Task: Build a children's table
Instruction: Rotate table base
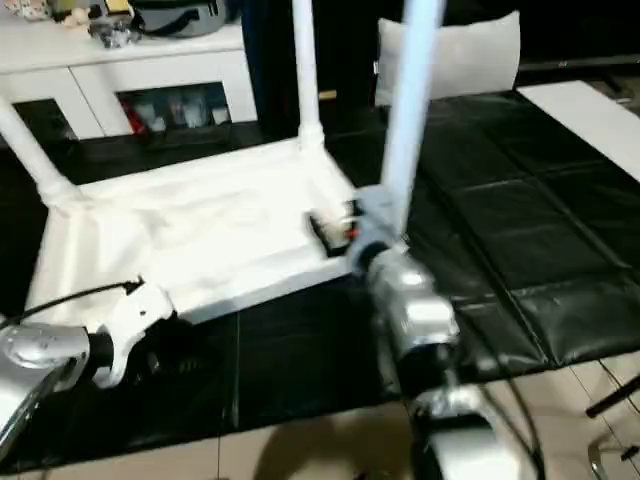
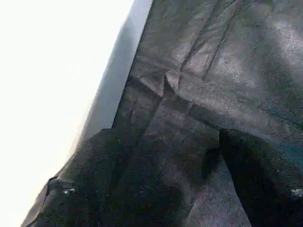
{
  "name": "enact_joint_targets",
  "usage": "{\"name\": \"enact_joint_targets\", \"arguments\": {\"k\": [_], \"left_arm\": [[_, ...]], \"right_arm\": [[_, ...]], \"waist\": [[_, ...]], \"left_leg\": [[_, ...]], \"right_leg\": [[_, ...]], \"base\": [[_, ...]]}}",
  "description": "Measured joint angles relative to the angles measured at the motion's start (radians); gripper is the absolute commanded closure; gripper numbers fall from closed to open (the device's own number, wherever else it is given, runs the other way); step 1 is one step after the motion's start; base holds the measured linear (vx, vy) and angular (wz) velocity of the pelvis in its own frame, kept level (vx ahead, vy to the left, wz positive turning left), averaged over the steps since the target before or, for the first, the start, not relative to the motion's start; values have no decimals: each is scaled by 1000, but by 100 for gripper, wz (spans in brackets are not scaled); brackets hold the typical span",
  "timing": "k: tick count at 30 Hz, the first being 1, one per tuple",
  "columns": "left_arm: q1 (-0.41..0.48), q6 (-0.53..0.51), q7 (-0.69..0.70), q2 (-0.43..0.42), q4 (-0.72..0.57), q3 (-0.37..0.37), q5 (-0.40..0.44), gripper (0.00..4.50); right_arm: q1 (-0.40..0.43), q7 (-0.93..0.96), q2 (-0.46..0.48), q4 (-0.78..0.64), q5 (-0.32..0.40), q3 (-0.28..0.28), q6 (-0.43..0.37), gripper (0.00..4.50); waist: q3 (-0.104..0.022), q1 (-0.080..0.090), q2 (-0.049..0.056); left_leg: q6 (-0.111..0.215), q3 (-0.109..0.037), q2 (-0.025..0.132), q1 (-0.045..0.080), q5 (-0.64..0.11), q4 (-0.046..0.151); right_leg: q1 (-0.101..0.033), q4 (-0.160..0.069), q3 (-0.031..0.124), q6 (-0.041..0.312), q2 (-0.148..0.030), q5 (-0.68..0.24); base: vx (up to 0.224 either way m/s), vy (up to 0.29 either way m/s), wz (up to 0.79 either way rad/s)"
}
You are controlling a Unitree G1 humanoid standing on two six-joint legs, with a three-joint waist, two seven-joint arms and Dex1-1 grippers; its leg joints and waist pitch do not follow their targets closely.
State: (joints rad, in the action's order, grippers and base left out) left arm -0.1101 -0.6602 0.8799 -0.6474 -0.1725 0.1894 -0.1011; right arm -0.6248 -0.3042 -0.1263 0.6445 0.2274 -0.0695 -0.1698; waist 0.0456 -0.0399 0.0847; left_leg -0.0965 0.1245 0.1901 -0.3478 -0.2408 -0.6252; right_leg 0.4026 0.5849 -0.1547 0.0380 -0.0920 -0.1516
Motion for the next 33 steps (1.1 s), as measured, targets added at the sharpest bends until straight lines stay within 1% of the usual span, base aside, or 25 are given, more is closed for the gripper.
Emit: {"name": "enact_joint_targets", "arguments": {"k": [2, 3, 4, 6, 9, 11, 13, 16, 20, 24, 28, 29, 33], "left_arm": [[-3, 8, -7, 1, 0, 1, 3, 14], [-8, 11, -14, 7, 1, 0, 5, 14], [-14, 16, -20, 14, 4, -3, 7, 5], [-24, 36, -40, 33, 14, -5, 7, 5], [-27, 59, -61, 39, 28, -15, 8, 5], [-40, 77, -88, 61, 45, -18, 8, 5], [-47, 89, -105, 70, 51, -24, 9, 5], [-69, 137, -172, 108, 87, -44, 35, 5], [-100, 187, -251, 152, 129, -51, 56, 5], [-101, 262, -352, 240, 156, -87, 57, 5], [-91, 316, -405, 290, 156, -108, 53, 5], [-88, 321, -409, 296, 156, -107, 53, 5], [-23, 366, -457, 342, 136, -130, 39, 5]], "right_arm": [[-11, 15, -29, 18, 3, -27, 20, 0], [-15, 16, -46, 32, 5, -39, 26, 0], [-16, 18, -65, 44, 6, -50, 34, 0], [-23, 20, -91, 75, 6, -66, 53, 0], [-36, 27, -125, 116, 5, -86, 74, 0], [-42, 31, -155, 153, 5, -103, 101, 0], [-42, 41, -170, 166, 5, -121, 111, 0], [-42, 42, -202, 188, 4, -123, 127, 0], [-33, 42, -213, 192, -3, -138, 143, 0], [18, 39, -207, 145, -1, -143, 152, 0], [81, 33, -180, 91, 6, -139, 147, 0], [88, 32, -172, 82, 6, -137, 146, 0], [172, -30, -134, -78, 21, -94, 112, 0]], "waist": [[0, -2, 0], [0, -4, 0], [0, -4, 0], [0, -5, 0], [0, -7, 0], [0, -15, -1], [0, -18, -1], [0, -20, -1], [0, -19, -1], [-1, -19, -3], [-1, -13, -3], [-1, -10, -3], [-1, 6, -3]], "left_leg": [[0, 0, 0, 0, 0, 0], [0, 0, 0, 0, 1, 0], [1, 1, 0, 0, 1, 0], [2, 1, 0, 0, 2, 0], [2, 1, 1, 0, 3, 0], [3, 2, 0, -1, 3, 0], [5, 2, 0, -1, 4, 0], [8, 2, 1, -2, 6, 0], [8, 3, 1, -2, 6, 0], [9, 3, 1, -3, 6, 0], [9, 3, 1, -3, 6, 0], [9, 4, 2, -3, 6, 0], [9, 4, 2, -3, 6, 1]], "right_leg": [[0, 1, 0, -1, 0, 0], [0, 1, 0, -1, 0, 0], [0, 1, 0, -1, 0, 0], [0, 2, 0, -1, 0, 0], [0, 2, 0, -1, 0, -1], [1, 2, 0, -1, 0, -1], [1, 3, 1, -1, -1, -1], [1, 3, 0, -1, -1, -1], [1, 3, 0, -2, 0, -1], [2, 2, 0, -2, 0, -2], [3, 2, 0, -3, 0, -2], [3, 2, 0, -3, 0, -2], [4, 2, 0, -3, 1, -2]], "base": [[0, 0, 0], [0, 0, 0], [0, 0, 0], [0, 0, 0], [0, 0, 0], [0, 0, 0], [0, 0, 0], [0, 0, 0], [0, 0, 0], [0, 0, 0], [0, 0, 0], [0, 0, 0], [0, 0, 0]]}}
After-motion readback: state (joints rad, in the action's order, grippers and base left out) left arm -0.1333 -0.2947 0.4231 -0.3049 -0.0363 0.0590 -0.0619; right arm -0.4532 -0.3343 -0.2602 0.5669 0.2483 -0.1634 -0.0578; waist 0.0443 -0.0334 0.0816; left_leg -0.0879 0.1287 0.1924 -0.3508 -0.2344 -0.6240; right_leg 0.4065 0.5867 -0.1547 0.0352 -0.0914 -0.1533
